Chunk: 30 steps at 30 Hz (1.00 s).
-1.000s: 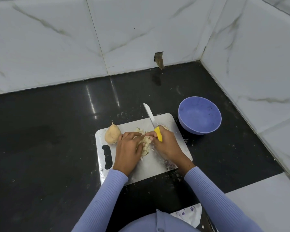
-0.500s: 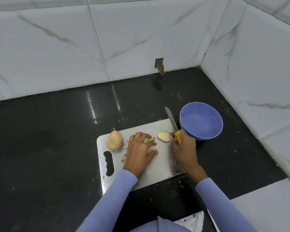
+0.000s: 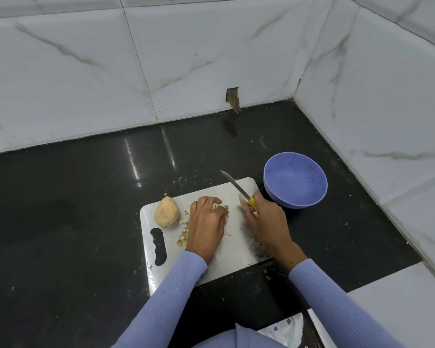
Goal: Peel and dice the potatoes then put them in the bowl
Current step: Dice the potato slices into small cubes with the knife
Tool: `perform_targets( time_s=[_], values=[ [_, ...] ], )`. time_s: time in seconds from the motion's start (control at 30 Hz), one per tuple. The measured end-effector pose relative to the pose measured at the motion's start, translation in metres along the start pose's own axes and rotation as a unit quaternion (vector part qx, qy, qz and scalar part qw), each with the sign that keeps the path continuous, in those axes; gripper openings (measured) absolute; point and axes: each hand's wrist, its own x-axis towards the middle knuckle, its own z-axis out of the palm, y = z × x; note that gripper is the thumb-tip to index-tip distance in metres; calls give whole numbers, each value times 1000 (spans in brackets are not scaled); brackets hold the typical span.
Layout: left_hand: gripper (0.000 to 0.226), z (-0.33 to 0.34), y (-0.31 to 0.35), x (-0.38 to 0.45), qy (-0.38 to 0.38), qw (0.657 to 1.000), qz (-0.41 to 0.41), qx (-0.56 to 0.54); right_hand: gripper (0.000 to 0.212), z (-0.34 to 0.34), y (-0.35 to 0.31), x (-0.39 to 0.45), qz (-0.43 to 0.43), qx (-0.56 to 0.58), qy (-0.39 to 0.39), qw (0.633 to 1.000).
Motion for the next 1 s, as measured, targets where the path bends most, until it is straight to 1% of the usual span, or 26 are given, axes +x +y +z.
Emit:
perform_targets(
  time_s=[0.1, 0.13, 0.2, 0.27, 0.37, 0.43, 0.5, 0.57, 0.63, 0.7, 0.8, 0.9, 1.0],
  values=[
    [20, -1, -2, -1, -16, 1000, -7, 2, 28, -1, 3, -9, 47, 100, 8, 994],
    [22, -1, -2, -2, -23, 1000, -9, 6, 26, -1, 6, -14, 66, 136, 0, 989],
    [22, -2, -3, -2, -28, 1000, -10, 6, 24, -2, 10, -25, 93, 162, -33, 982],
    [21, -3, -3, -4, -23, 1000, -7, -3, 22, 0, 14, -32, 101, 160, -49, 981],
    [23, -4, 1, -9, -23, 999, 30, -15, 21, 3, 15, -38, 101, 146, -33, 984],
    [24, -5, 6, -14, -36, 997, 66, -11, 22, 1, 15, -40, 100, 123, -27, 987],
    [22, -3, 10, -17, -60, 995, 86, 0, 27, -4, 16, -44, 98, 108, -29, 989],
    [23, -1, 14, -21, -83, 992, 97, 11, 29, -8, 18, -51, 102, 105, -53, 988],
    [24, 0, 16, -23, -93, 989, 111, 7, 29, -12, 19, -59, 118, 136, -93, 979],
    [25, 1, 18, -23, -86, 990, 112, -5, 31, -14, 19, -68, 130, 155, -120, 972],
    [25, 1, 21, -22, -73, 993, 88, -14, 32, -13, 19, -80, 112, 121, -142, 976],
    [23, 6, 27, -23, -63, 995, 73, 2, 31, -9, 18, -88, 101, 94, -155, 978],
    [22, 12, 33, -27, -37, 998, 60, 2, 29, -7, 17, -91, 98, 73, -163, 979]
  ],
)
